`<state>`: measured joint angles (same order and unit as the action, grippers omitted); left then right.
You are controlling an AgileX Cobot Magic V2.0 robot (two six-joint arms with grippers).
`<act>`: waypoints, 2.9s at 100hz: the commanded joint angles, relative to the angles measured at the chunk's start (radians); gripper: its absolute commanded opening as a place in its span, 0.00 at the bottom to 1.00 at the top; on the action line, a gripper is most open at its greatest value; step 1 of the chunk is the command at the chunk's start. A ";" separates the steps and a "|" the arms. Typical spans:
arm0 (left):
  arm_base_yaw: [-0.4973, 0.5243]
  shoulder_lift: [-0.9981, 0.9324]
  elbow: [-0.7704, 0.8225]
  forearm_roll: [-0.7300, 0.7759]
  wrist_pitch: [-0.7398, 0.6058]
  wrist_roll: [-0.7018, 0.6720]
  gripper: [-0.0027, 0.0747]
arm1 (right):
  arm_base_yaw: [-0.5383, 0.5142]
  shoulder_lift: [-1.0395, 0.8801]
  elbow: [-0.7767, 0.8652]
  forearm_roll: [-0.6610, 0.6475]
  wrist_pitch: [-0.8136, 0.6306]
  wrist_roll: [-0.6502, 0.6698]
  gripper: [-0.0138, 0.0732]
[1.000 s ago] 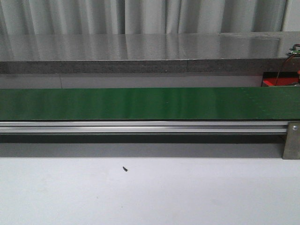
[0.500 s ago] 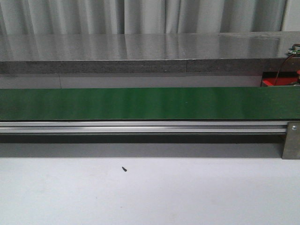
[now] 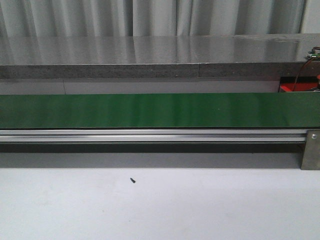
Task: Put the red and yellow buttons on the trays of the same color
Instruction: 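Grasp the yellow button with the left gripper and carry it to the belt, then set the yellow button on the belt start and open the left gripper, then grasp the second yellow button with the left gripper and lift it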
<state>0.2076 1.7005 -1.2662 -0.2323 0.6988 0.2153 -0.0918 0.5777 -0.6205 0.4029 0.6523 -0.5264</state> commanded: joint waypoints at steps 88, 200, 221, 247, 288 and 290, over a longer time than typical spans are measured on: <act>0.172 -0.081 -0.160 -0.002 -0.159 0.009 0.81 | -0.002 -0.002 -0.023 0.020 -0.067 -0.002 0.08; 0.316 0.419 -0.523 0.088 -0.087 0.009 0.81 | -0.002 -0.002 -0.023 0.020 -0.067 -0.002 0.08; 0.314 0.447 -0.525 0.088 -0.090 0.009 0.79 | -0.002 -0.002 -0.023 0.020 -0.067 -0.002 0.08; 0.314 0.450 -0.525 0.088 -0.107 0.009 0.54 | -0.002 -0.002 -0.023 0.020 -0.067 -0.002 0.08; 0.314 0.400 -0.525 0.088 -0.041 0.009 0.21 | -0.002 -0.002 -0.023 0.020 -0.067 -0.002 0.08; 0.314 0.388 -0.525 0.083 -0.039 0.009 0.21 | -0.002 -0.002 -0.023 0.020 -0.067 -0.002 0.08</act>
<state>0.5238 2.1975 -1.7605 -0.1319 0.6760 0.2237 -0.0918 0.5777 -0.6205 0.4029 0.6523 -0.5264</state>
